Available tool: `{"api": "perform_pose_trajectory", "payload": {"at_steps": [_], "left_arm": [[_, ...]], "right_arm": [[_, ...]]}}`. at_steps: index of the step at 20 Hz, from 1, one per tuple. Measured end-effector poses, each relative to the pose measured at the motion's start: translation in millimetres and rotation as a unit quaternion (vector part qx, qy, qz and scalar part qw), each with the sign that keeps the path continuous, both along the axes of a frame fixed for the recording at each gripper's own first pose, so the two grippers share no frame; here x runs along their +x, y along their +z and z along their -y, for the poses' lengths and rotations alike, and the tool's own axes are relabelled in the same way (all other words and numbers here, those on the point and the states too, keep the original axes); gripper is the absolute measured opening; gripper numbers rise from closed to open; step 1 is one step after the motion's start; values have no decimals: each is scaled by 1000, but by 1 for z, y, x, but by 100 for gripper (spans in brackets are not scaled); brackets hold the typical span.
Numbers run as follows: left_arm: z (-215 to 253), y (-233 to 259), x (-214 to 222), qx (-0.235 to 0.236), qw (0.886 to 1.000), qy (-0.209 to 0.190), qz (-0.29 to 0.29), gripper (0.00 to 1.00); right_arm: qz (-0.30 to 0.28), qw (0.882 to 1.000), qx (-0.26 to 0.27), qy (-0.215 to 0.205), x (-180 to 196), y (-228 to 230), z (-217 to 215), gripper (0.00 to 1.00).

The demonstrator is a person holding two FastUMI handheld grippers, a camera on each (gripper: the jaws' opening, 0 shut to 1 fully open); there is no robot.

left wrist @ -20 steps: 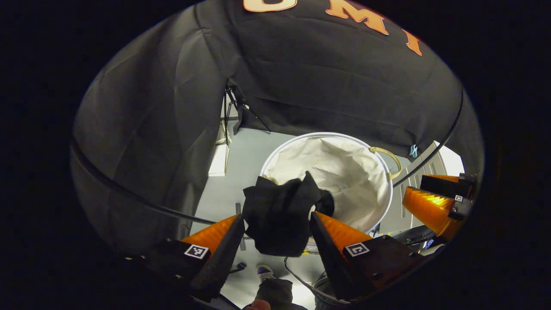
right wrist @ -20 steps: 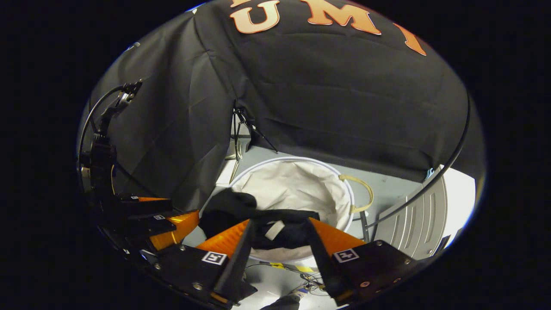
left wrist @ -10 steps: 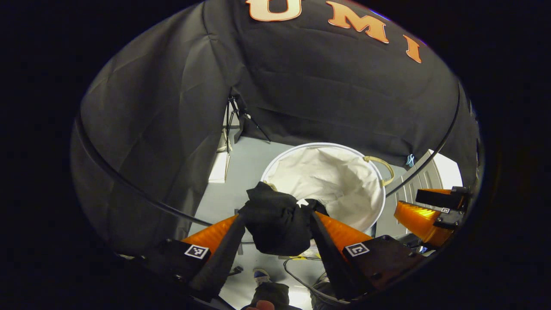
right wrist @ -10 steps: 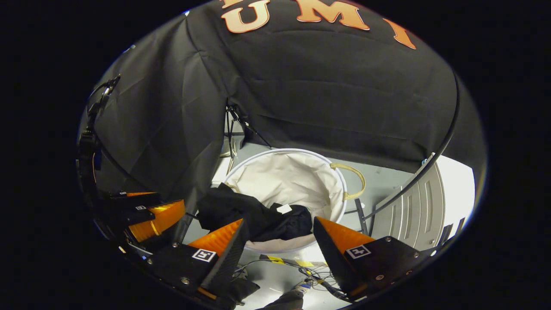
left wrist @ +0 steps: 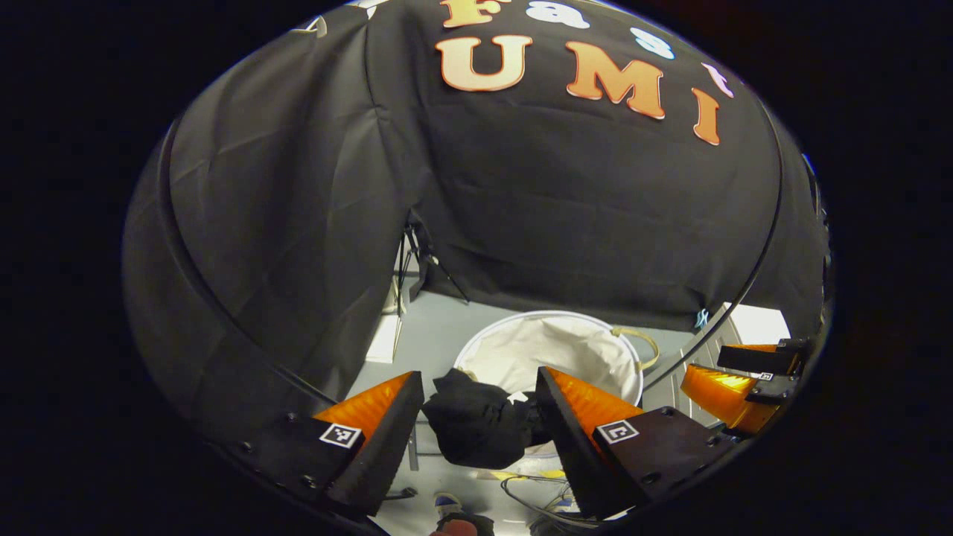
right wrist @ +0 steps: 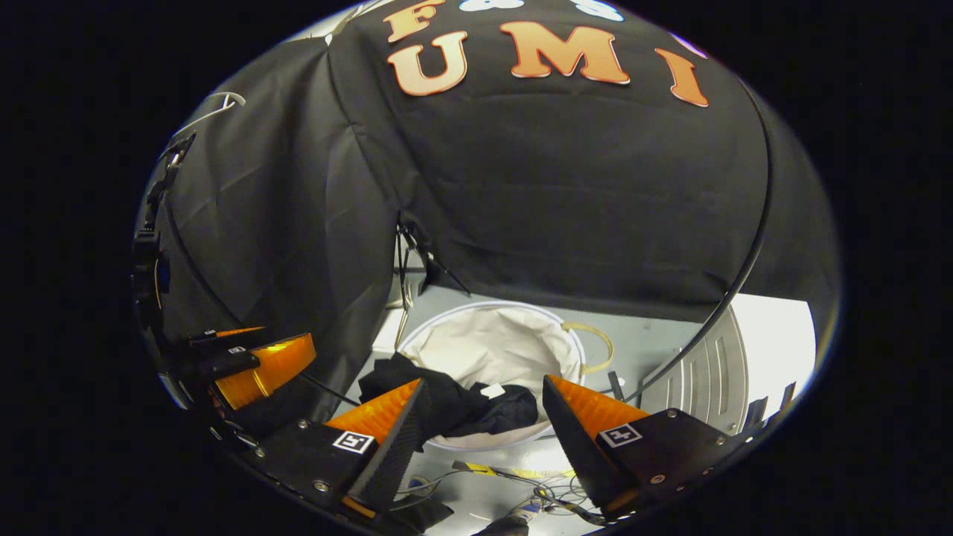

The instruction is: Grasp the clothes on the hanger with both hands and then place them into the laundry hamper below.

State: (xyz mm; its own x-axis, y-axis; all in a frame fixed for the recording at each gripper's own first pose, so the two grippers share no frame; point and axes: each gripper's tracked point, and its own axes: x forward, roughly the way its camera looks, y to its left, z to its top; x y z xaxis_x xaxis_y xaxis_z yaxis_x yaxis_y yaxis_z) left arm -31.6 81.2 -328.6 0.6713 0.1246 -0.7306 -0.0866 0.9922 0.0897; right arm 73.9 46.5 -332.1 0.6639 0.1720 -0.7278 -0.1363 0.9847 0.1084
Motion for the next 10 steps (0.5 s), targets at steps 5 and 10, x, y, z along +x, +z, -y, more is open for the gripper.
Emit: {"api": "perform_pose_trajectory", "payload": {"at_steps": [5,10], "left_arm": [[5,51,11,5,998,-8,59,99],[14,101,14,2,994,-9,108,99]], "right_arm": [[61,998,11,-9,6,70,9,94],[123,992,2,-3,16,138,17,94]]}}
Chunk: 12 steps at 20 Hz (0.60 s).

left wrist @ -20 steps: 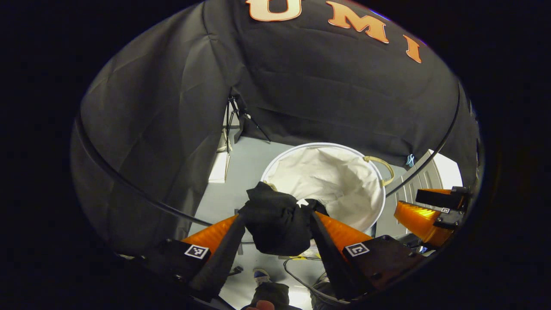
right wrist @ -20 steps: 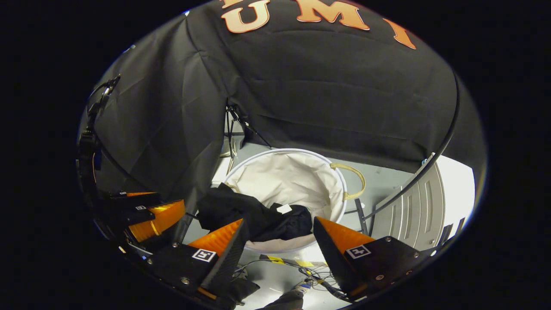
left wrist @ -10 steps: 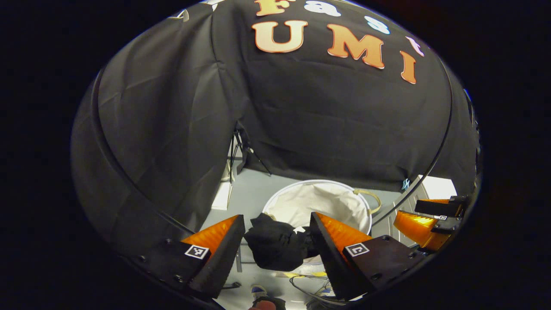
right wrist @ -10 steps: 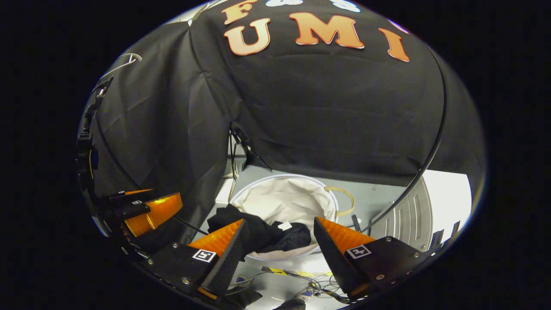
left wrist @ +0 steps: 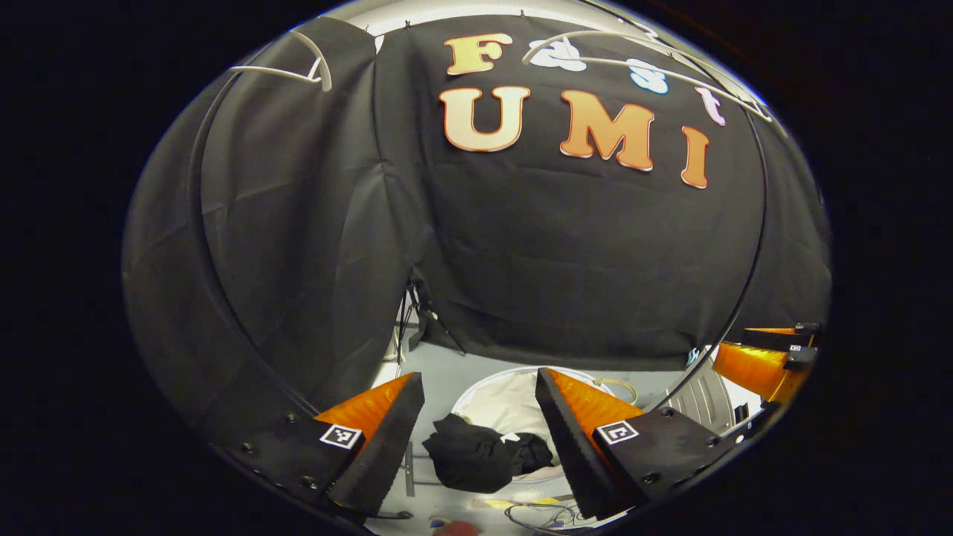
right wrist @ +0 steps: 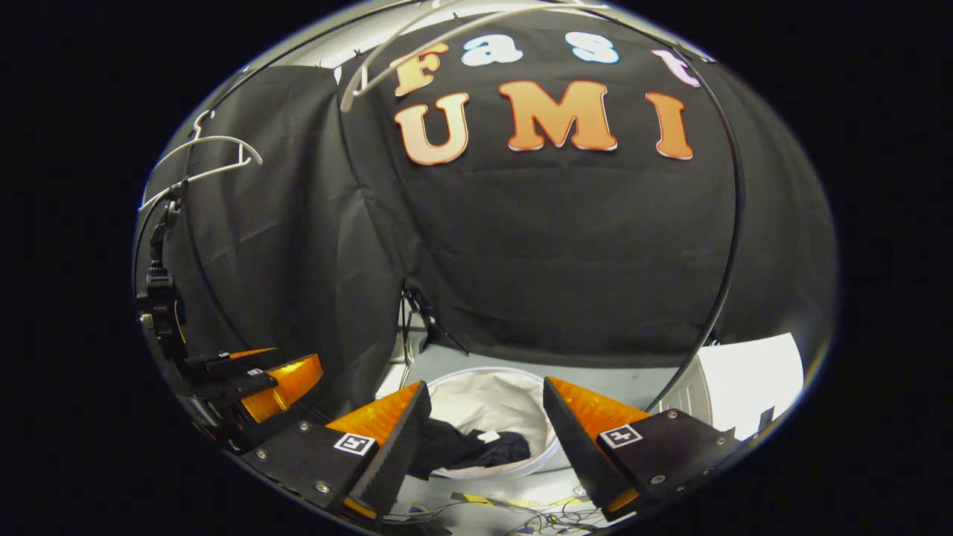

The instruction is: Grasp the clothes on the hanger with both hands and then place them into the laundry hamper below.

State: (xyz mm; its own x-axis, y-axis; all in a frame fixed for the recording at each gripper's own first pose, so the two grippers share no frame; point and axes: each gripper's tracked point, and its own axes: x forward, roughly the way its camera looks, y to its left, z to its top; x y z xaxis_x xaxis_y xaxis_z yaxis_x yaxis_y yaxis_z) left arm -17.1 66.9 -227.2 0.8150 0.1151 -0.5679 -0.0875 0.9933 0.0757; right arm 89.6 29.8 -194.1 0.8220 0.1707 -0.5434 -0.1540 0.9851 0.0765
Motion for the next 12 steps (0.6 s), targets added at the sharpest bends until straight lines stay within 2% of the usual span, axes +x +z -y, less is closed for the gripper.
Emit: {"api": "perform_pose_trajectory", "payload": {"at_steps": [5,10,11,12], "left_arm": [[7,54,19,-2,998,-8,63,98],[12,119,35,4,990,-18,136,98],[13,127,38,6,989,-20,143,98],[21,134,38,4,988,-24,150,98]], "right_arm": [[57,998,-16,2,7,61,7,93],[122,992,-2,-4,13,135,6,94],[137,991,0,-7,12,151,9,100],[151,989,2,-9,16,167,12,100]]}}
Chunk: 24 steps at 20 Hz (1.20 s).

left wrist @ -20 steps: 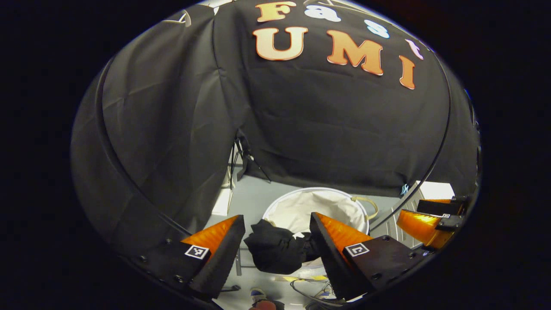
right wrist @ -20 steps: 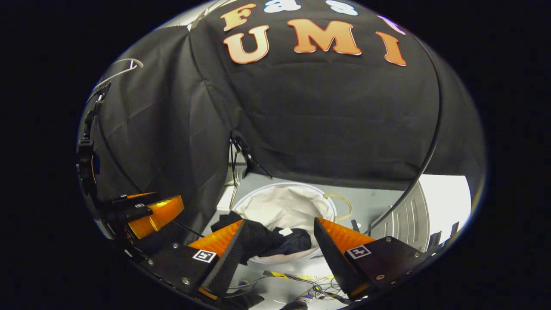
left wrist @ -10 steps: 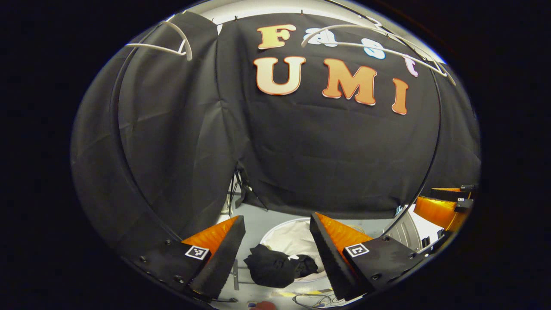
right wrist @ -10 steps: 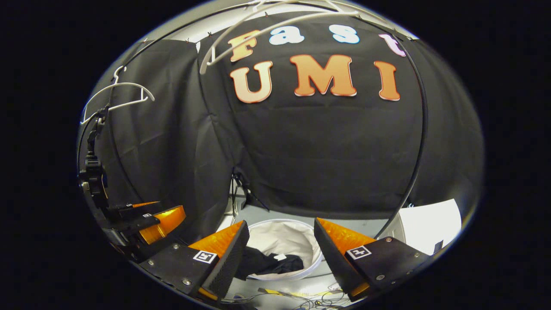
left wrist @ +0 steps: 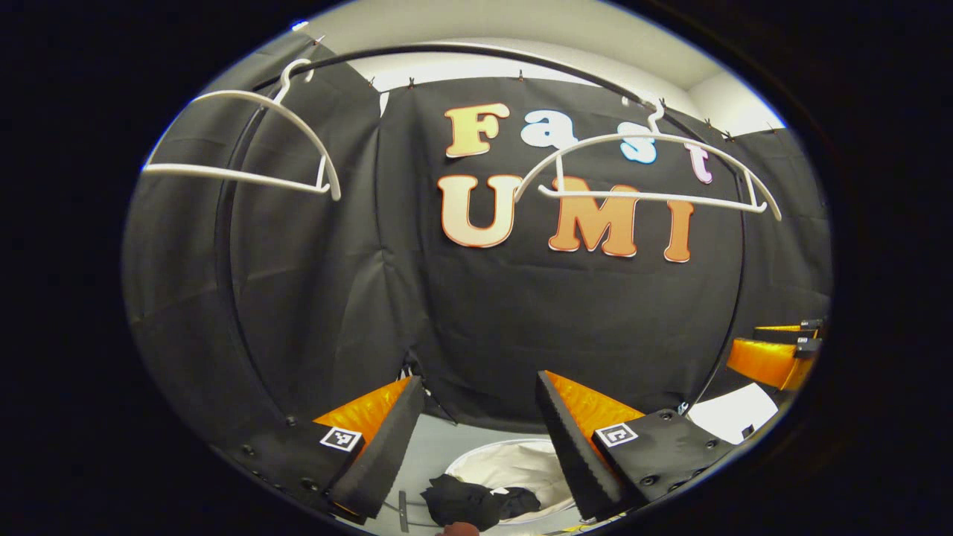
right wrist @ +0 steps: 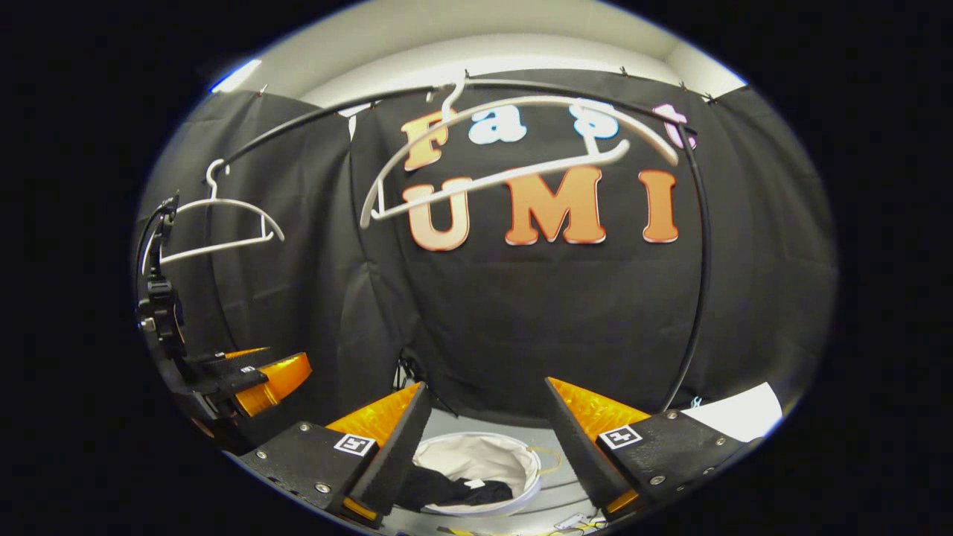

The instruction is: Grasp the clothes on the hanger with both hands and then place them into the laundry hamper below.

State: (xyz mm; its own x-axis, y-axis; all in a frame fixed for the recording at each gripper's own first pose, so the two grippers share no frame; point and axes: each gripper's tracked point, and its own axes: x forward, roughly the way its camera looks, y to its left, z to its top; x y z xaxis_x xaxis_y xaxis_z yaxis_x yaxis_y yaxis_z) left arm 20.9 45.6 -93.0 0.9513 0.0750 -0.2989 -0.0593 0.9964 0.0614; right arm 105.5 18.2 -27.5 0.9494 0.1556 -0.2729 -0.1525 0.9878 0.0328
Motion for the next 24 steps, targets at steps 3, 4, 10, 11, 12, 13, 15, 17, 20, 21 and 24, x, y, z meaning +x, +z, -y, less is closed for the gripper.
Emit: {"api": "perform_pose_trajectory", "payload": {"at_steps": [3,4,10,11,12,13,15,17,20,21,24], "left_arm": [[9,22,2,-17,1000,-8,19,97],[10,29,4,-25,999,-9,27,100],[13,69,7,-32,996,-19,82,99],[11,77,9,-29,995,-18,89,99],[10,84,9,-27,995,-16,97,99],[11,89,8,-26,994,-17,102,99],[14,94,5,-25,994,-18,109,99],[15,98,2,-28,993,-16,109,99],[16,102,2,-42,993,-14,109,99],[17,103,2,-45,993,-15,110,99],[11,107,-4,-39,992,-14,116,99]], "right_arm": [[44,999,2,-6,-3,40,8,89],[58,998,0,-9,-6,56,12,94],[105,994,-12,-23,-26,103,22,100],[108,994,-14,-25,-27,107,23,97],[112,993,-17,-27,-27,110,25,93],[117,993,-20,-29,-29,114,26,93],[129,991,-28,-32,-33,124,31,93],[135,990,-32,-32,-36,130,31,93],[139,990,-19,-26,-36,133,24,93],[138,990,-16,-25,-37,134,24,93],[135,990,-16,-32,-38,131,29,93]]}}
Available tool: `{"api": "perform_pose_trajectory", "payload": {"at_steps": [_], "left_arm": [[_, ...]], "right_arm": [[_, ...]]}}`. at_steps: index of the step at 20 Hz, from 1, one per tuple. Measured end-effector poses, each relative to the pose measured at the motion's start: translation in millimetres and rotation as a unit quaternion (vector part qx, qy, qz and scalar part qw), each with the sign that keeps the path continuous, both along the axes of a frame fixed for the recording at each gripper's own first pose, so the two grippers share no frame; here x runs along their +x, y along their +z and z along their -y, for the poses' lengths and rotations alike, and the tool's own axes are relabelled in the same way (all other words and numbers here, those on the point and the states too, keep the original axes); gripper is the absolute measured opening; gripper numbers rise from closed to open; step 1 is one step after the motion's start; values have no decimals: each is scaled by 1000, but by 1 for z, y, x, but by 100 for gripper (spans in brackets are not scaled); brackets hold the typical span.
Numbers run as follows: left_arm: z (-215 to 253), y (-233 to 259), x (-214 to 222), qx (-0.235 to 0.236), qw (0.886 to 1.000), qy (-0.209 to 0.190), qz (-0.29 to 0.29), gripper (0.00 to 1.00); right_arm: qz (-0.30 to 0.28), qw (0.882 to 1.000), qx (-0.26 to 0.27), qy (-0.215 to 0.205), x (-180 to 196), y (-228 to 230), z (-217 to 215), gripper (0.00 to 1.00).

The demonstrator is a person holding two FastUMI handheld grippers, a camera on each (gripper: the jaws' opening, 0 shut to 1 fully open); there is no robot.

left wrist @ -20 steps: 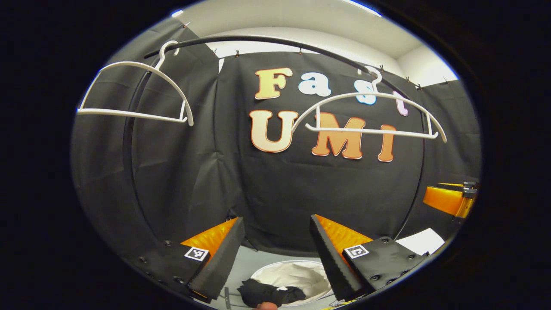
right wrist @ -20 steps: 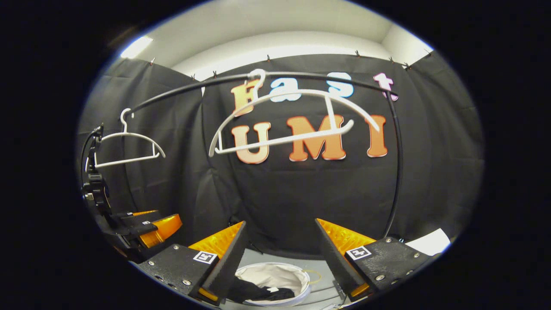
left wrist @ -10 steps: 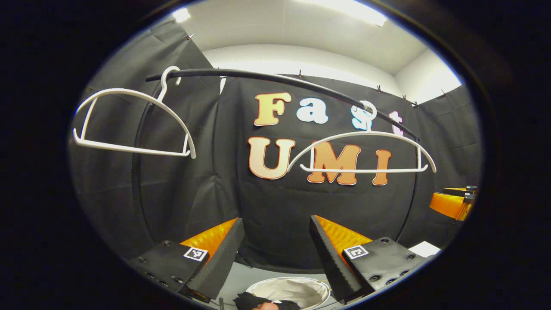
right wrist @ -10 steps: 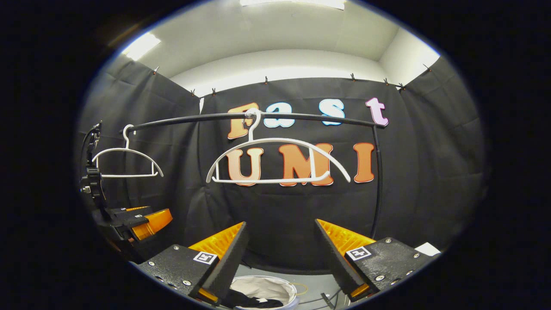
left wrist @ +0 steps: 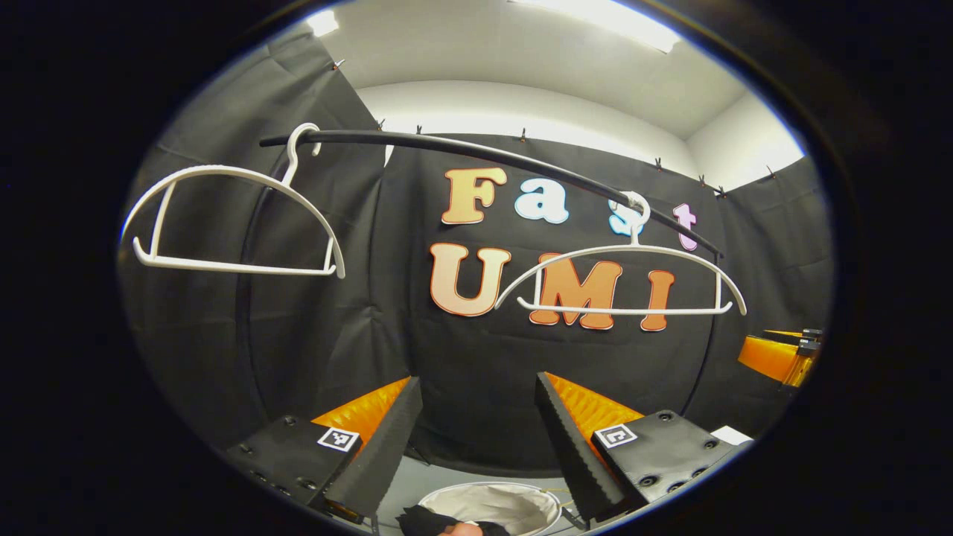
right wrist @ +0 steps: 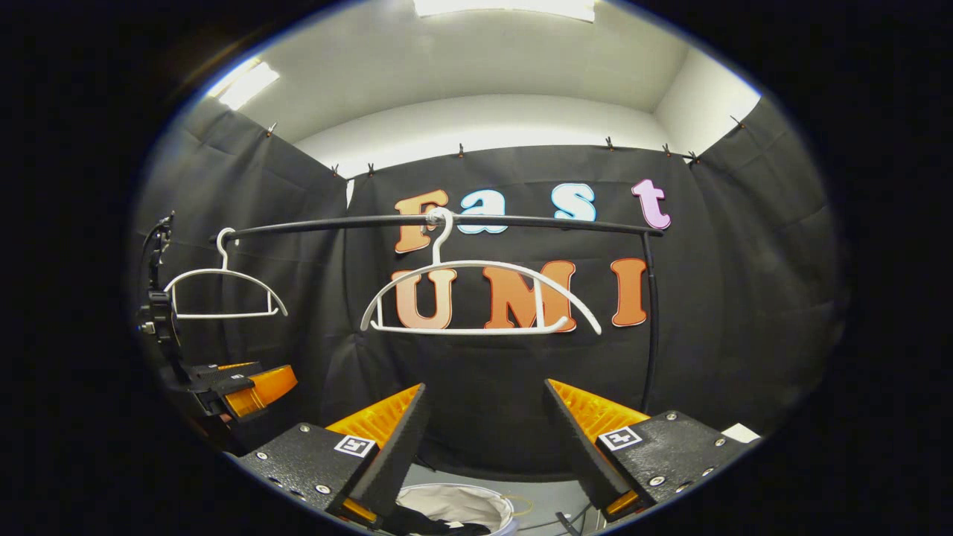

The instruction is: Grasp the clothes on the hanger with both hands and then place them into the laundry hamper below.

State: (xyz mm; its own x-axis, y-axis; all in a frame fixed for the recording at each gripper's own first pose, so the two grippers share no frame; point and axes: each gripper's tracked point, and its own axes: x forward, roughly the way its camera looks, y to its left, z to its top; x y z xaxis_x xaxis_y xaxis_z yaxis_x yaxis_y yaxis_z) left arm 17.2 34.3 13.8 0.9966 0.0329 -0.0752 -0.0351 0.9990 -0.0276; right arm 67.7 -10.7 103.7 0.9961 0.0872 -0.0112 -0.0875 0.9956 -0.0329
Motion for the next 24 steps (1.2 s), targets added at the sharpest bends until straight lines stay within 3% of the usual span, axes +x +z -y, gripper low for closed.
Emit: {"api": "perform_pose_trajectory", "payload": {"at_steps": [24], "left_arm": [[13,-1,3,-6,1000,-22,9,99]], "right_arm": [[-32,999,7,-12,4,-38,7,93]]}}
